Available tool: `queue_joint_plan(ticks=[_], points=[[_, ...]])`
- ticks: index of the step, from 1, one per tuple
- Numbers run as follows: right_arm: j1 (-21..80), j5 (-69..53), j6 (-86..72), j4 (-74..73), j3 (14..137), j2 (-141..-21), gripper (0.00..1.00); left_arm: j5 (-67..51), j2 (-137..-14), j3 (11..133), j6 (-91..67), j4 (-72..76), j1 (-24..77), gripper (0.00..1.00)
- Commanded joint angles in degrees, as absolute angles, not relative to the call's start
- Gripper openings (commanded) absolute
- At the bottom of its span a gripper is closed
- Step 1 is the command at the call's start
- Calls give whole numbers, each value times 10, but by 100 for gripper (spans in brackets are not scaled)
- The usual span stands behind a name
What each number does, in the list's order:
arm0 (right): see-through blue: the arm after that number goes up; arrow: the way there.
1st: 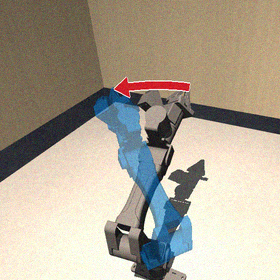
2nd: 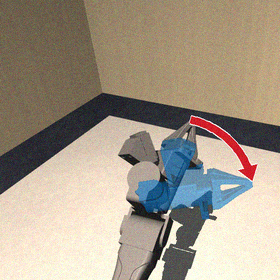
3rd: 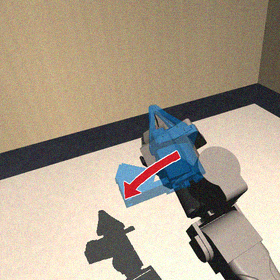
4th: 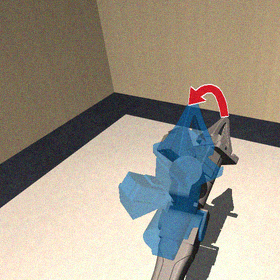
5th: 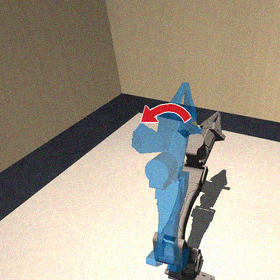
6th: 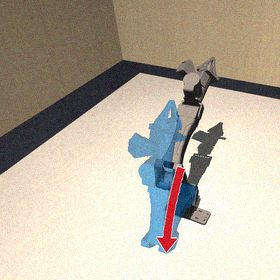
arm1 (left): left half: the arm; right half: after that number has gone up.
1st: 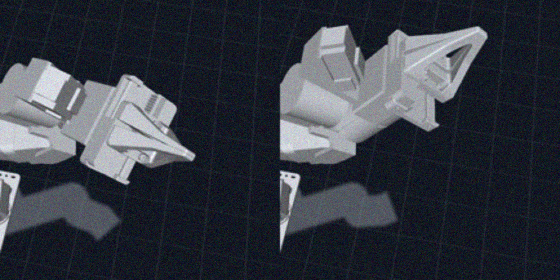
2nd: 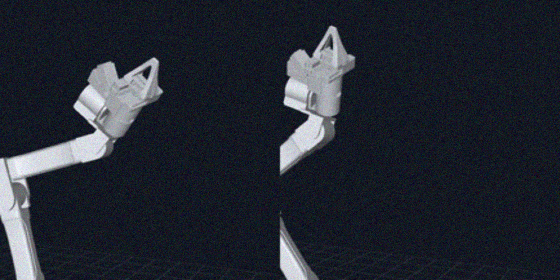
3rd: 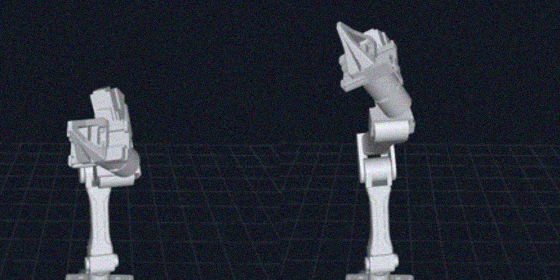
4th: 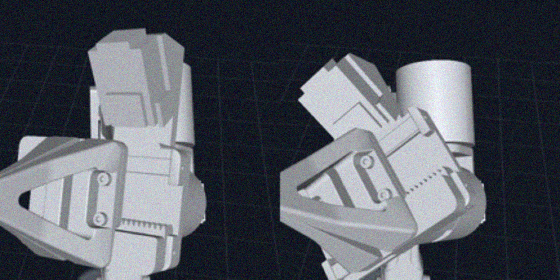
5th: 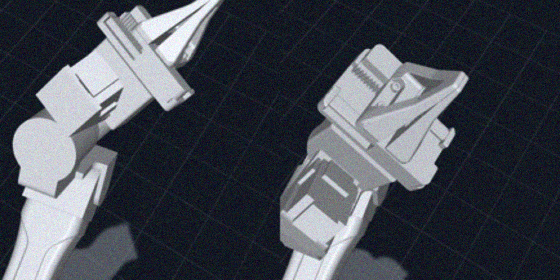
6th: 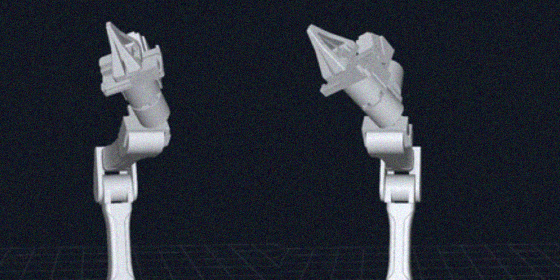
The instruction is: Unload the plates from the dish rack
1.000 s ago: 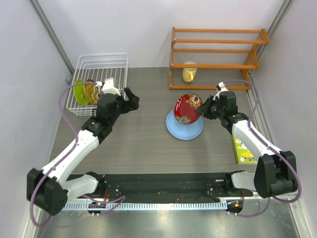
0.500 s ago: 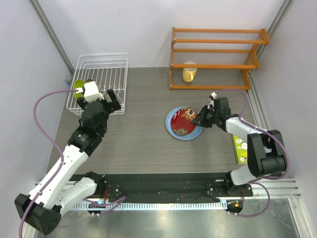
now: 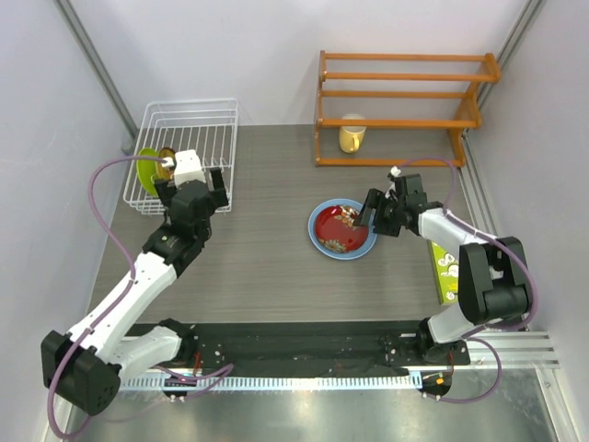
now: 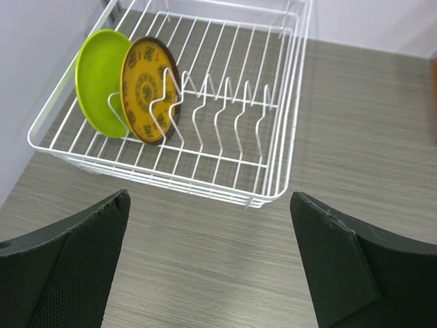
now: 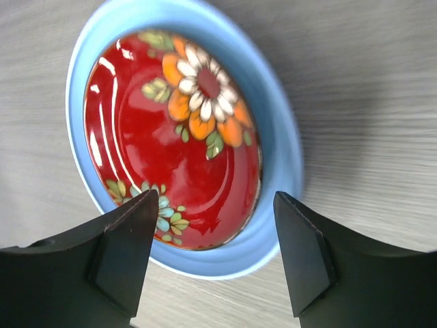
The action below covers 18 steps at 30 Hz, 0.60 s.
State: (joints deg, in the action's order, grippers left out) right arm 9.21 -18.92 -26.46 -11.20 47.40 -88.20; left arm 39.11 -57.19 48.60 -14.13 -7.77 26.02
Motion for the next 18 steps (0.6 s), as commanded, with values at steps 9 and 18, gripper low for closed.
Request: queue_joint_plan(ticks=[9, 18], points=[[101, 21, -199, -236, 553, -740, 76, 363, -722, 575, -102, -3, 101, 100], [101, 8, -191, -231, 551, -768, 76, 299, -888, 643, -105, 63, 10, 99]])
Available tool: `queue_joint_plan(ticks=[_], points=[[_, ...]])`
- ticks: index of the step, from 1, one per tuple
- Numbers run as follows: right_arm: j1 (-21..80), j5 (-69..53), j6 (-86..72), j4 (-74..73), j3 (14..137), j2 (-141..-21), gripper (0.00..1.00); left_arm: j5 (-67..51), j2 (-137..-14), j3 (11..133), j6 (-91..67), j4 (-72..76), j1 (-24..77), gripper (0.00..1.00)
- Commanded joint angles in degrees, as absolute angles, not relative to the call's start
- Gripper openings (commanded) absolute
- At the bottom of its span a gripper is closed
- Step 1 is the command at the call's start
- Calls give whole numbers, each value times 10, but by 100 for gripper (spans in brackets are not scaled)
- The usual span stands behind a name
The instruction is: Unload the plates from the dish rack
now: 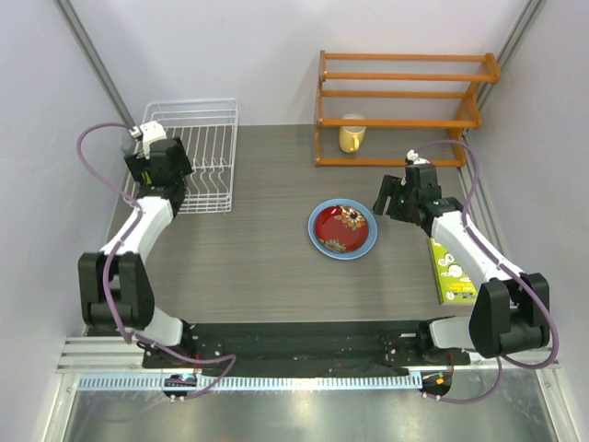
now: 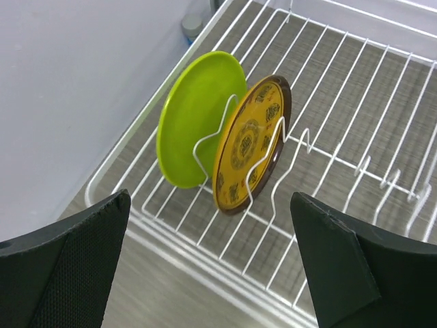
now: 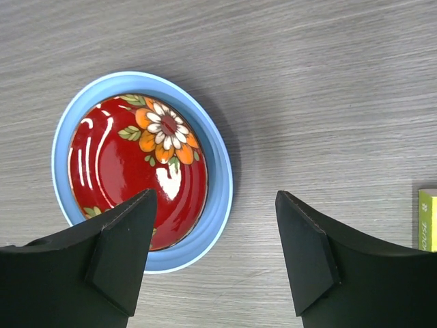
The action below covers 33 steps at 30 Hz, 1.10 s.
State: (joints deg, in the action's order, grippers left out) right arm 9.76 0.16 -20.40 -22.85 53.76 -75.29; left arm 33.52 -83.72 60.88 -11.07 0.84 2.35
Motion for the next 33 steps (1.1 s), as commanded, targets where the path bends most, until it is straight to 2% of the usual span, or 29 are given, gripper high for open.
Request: queue_joint_plan(ticks=[1, 8, 13, 16, 20, 21, 22, 25, 27, 31, 33], points=[[101, 7, -192, -229, 551, -777, 76, 297, -899, 650, -106, 62, 4, 100], [101, 7, -184, -219, 553, -809, 76, 280, -983, 701, -124, 60, -31, 97], [101, -14, -182, -210, 552, -829, 76, 272, -1019, 729, -124, 58, -47, 89], [101, -16, -182, -207, 552, -838, 75, 266, -1030, 736, -123, 55, -50, 77], [101, -20, -183, -203, 552, -844, 75, 266, -1034, 737, -122, 56, -50, 50], [101, -20, -183, -203, 552, -843, 75, 266, -1034, 737, -122, 56, -50, 46], [100, -19, -182, -204, 551, -843, 75, 265, -1034, 737, -123, 55, -49, 36], [101, -21, -181, -203, 550, -841, 75, 263, -1034, 739, -128, 48, -51, 19], [101, -21, -181, -203, 548, -839, 75, 264, -1036, 741, -130, 45, -50, 16], [101, -19, -178, -203, 544, -833, 75, 260, -1040, 744, -135, 39, -52, 0], [101, -18, -178, -203, 542, -831, 75, 258, -1037, 744, -136, 36, -52, 0]])
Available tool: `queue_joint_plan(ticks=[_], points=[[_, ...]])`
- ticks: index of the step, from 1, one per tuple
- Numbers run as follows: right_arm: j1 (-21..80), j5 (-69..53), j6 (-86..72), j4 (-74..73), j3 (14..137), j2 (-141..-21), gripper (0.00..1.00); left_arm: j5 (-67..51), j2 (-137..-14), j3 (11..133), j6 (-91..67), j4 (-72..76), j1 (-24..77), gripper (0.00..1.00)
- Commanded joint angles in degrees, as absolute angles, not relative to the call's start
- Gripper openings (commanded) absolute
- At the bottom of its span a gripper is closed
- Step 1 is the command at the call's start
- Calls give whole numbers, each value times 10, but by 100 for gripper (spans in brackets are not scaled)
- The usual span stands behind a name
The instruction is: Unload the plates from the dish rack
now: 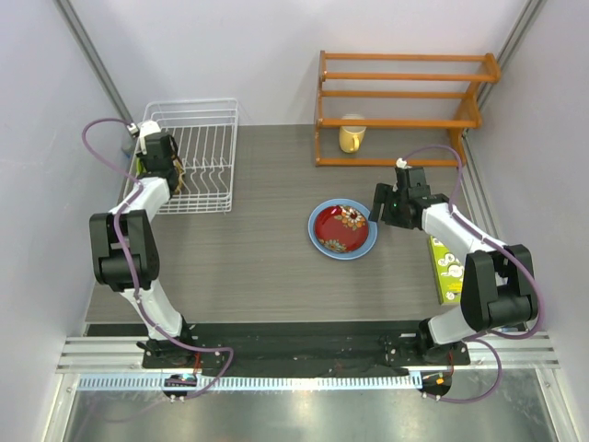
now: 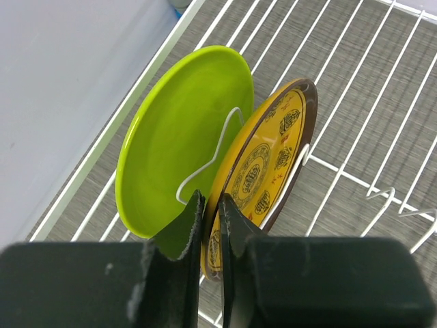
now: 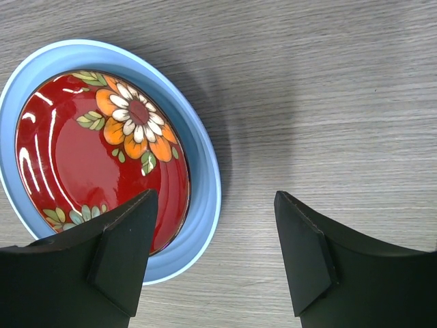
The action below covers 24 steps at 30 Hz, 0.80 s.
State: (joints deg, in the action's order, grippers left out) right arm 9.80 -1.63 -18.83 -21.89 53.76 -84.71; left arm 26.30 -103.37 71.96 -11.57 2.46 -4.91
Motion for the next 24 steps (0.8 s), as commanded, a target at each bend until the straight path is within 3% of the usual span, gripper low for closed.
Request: queue_joint_plan(ticks=[1, 7, 19, 24], points=[[101, -18, -178, -204, 541, -830, 75, 252, -1036, 748, -135, 32, -52, 0], [100, -16, -178, -204, 541, -824, 75, 263, -991, 763, -95, 11, -45, 0], [100, -13, -178, -221, 548, -789, 75, 456, -858, 745, 81, 18, 60, 0], [101, -24, -179, -228, 555, -764, 75, 398, -787, 743, 31, -57, 84, 0]])
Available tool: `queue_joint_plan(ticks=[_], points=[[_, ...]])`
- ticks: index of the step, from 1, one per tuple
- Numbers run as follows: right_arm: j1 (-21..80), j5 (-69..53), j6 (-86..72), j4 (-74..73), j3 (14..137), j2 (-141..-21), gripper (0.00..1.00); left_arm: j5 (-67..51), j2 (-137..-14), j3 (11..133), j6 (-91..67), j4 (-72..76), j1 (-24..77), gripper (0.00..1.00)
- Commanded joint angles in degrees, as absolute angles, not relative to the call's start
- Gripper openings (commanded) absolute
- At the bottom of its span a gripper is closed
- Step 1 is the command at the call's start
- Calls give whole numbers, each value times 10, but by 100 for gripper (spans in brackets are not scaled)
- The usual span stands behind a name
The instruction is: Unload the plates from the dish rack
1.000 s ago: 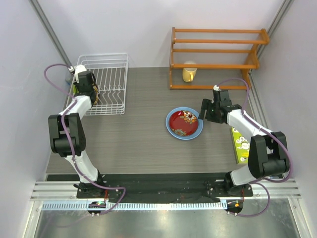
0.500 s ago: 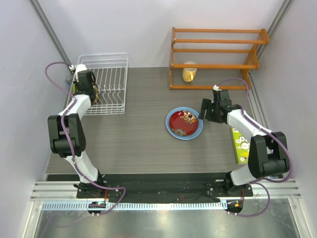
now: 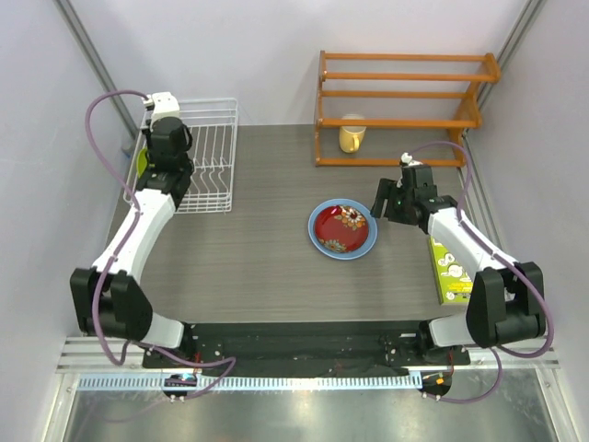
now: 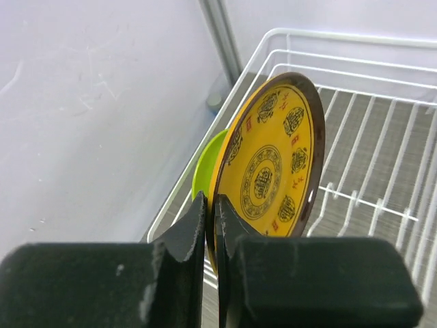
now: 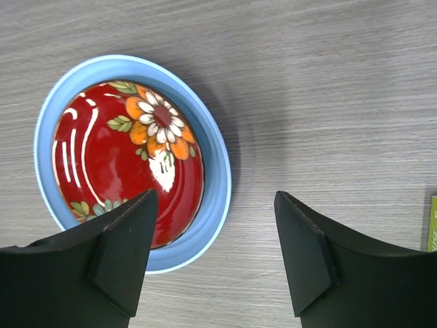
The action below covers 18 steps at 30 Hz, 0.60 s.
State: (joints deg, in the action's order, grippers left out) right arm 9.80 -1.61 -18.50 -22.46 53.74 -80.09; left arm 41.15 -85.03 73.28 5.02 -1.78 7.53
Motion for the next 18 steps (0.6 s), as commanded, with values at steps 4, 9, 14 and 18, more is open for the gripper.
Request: queue_joint_plan(ticks=[4, 9, 14, 18], points=[[101, -65, -186, -227, 569, -745, 75, 269, -733, 737, -71, -138, 87, 0], [103, -147, -213, -189, 578, -732, 75, 85, -705, 695, -200, -158, 87, 0], [112, -239, -255, -112, 565, -723, 75, -109, -715, 610, -310, -73, 98, 0], [131, -266, -286, -63, 554, -728, 75, -156, -732, 576, -364, -13, 145, 0]])
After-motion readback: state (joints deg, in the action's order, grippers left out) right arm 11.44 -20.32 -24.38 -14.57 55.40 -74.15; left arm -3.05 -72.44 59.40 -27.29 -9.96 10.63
